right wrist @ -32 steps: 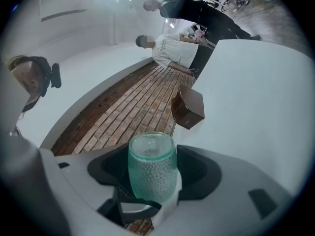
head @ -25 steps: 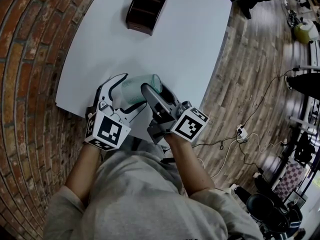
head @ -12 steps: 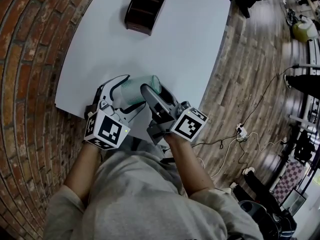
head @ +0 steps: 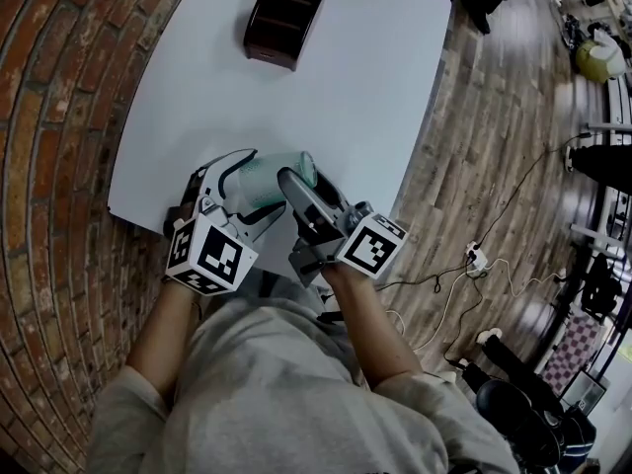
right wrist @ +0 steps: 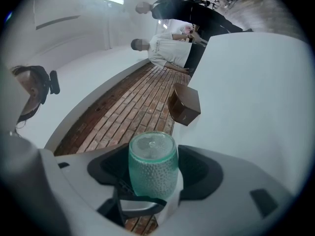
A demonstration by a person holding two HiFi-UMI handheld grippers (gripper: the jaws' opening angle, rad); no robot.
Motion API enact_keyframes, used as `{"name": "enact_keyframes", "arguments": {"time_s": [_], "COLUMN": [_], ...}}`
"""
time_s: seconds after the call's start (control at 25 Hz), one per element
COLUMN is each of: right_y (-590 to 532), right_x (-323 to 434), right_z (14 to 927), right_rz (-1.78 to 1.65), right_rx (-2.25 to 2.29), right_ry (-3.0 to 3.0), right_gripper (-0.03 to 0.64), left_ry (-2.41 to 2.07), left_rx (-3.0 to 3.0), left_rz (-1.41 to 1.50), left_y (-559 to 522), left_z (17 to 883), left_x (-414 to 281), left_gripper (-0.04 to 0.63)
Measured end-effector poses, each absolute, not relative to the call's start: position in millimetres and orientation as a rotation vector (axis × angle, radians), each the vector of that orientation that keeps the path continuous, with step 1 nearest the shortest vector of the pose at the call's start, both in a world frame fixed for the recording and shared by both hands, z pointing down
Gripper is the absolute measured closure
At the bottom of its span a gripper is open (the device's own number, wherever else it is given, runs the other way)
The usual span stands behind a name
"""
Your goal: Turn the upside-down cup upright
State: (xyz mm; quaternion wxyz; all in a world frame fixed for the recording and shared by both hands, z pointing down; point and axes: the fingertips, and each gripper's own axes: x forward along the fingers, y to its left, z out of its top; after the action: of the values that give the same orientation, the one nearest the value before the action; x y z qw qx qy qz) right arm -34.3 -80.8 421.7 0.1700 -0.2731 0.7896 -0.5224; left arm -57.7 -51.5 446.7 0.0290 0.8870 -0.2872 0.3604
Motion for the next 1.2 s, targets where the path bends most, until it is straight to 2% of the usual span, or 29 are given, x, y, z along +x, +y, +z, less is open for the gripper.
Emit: {"name": "enact_keyframes", "arguments": {"time_s": [1.2], "right_y": [-72.8], "right_x": [-10.8], "right_z": [408.4], "right_rz": [-1.376], "right_rx": [-0.872], "right_ry": [2.278], "right_gripper": [0.285], "left_ry": [-0.825], "left_rx": [2.734], "left_rz": [1.134], "left_y": [-45.2], "left_z": [433.0], "left_x": [-49.5], "left_gripper": [0.216]}}
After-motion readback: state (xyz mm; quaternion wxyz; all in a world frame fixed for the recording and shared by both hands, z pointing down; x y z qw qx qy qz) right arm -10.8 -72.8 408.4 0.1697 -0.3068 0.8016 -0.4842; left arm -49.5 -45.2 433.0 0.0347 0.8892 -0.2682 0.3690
